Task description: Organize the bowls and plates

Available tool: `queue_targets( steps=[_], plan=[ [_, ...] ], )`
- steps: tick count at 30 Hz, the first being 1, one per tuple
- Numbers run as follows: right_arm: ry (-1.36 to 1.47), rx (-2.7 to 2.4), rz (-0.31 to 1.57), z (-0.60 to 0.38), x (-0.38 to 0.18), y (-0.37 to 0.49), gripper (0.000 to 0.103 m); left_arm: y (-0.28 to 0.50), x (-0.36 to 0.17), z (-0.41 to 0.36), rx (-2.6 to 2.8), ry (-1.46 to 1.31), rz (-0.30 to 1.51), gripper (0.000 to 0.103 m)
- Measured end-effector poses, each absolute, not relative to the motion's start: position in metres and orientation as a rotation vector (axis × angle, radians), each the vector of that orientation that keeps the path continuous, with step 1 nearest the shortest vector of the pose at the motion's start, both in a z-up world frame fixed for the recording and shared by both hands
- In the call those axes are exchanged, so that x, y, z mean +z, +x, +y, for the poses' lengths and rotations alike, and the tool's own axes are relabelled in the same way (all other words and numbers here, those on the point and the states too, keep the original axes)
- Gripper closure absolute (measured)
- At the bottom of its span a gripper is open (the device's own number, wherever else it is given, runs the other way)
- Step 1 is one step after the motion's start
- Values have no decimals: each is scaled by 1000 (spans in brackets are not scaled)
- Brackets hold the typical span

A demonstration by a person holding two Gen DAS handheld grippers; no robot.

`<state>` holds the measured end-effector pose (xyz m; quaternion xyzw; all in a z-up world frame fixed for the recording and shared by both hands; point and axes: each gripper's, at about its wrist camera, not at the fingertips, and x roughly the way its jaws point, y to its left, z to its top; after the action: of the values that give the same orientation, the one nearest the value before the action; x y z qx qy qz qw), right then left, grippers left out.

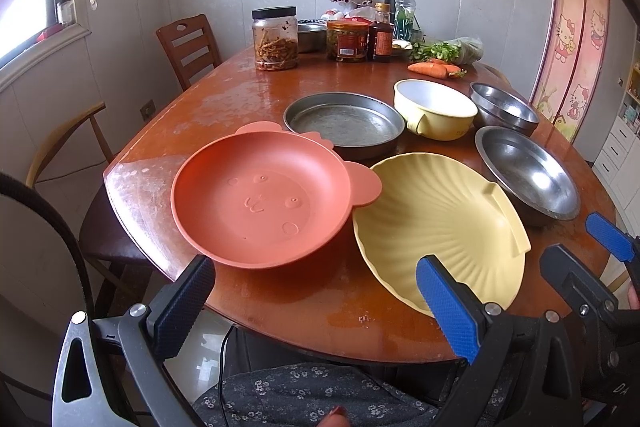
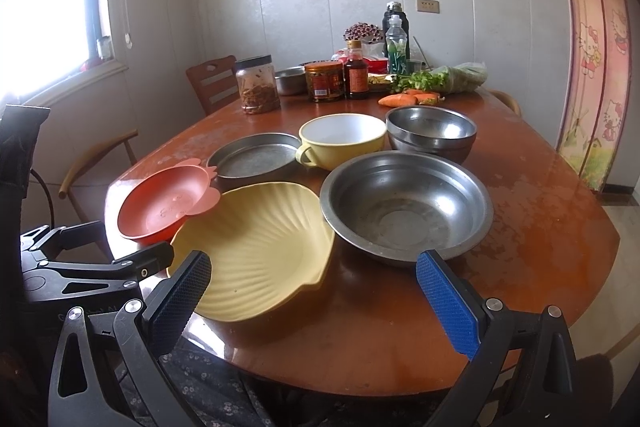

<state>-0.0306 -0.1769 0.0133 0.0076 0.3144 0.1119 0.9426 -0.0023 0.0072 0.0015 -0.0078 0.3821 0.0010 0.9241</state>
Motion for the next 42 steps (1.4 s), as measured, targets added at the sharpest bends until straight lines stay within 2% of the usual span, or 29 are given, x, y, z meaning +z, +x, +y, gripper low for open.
queue_targets(
  steps=[14, 24, 28, 37, 40, 42],
  plan=[
    [25, 237, 663, -171, 12, -15, 0, 4, 1, 23, 15, -49, 790, 2],
    [14, 332, 686, -138, 21, 9, 0, 22, 6, 78, 135, -137, 812, 2],
    [-22, 393, 710, -113, 22, 22, 0, 31, 9, 106, 185, -142, 753, 2],
    [-17, 448, 857, -74, 3, 59, 1, 65, 3, 130, 186, -112, 841, 2],
    [-19, 459, 889, -67, -3, 66, 7, 73, -1, 130, 167, -101, 873, 2],
    [-19, 478, 906, -63, -6, 70, 15, 78, -4, 130, 160, -98, 893, 11]
  ],
)
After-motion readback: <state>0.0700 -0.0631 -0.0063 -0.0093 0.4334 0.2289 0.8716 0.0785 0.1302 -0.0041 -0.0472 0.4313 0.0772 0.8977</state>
